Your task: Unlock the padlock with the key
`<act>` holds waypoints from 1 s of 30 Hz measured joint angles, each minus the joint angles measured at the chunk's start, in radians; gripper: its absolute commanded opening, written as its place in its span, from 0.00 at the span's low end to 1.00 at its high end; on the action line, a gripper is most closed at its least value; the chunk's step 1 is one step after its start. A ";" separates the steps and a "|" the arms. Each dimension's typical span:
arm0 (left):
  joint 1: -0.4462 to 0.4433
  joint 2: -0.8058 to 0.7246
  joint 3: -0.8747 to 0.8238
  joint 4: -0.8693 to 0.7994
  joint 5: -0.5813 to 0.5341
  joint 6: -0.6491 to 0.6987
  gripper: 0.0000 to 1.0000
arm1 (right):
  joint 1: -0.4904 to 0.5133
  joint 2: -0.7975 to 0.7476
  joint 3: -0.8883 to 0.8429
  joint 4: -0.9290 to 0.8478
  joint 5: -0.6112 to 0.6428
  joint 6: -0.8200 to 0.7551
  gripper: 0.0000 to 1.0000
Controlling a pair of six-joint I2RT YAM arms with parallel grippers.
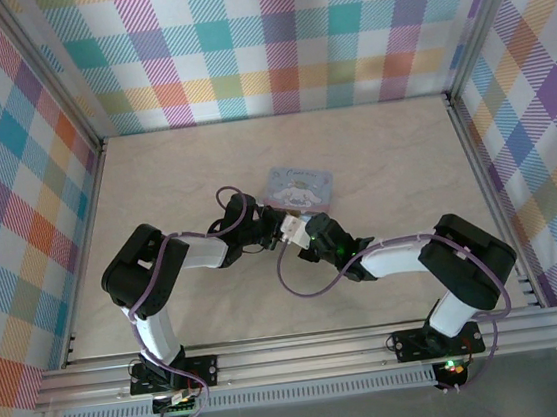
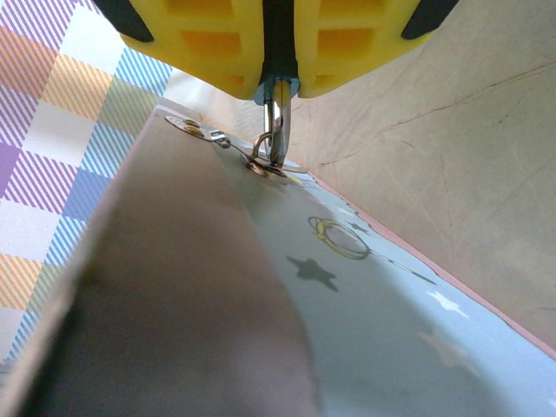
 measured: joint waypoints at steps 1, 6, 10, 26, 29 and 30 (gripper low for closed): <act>0.000 0.000 0.000 0.000 0.000 0.000 0.00 | 0.000 0.000 -0.003 0.005 0.000 0.030 0.00; 0.001 0.000 0.000 0.000 -0.008 -0.003 0.00 | 0.000 0.015 -0.014 0.049 -0.005 0.252 0.00; 0.001 0.000 0.000 0.002 -0.015 -0.003 0.00 | 0.000 0.024 -0.026 0.084 -0.006 0.431 0.00; 0.000 0.000 0.000 0.002 -0.029 0.001 0.00 | -0.035 0.067 -0.104 0.293 -0.097 0.958 0.00; 0.000 0.000 0.000 0.003 -0.030 0.002 0.00 | -0.045 0.069 -0.109 0.304 -0.125 0.983 0.00; 0.000 0.000 0.000 0.003 -0.031 0.002 0.00 | -0.047 0.069 -0.109 0.304 -0.129 0.983 0.00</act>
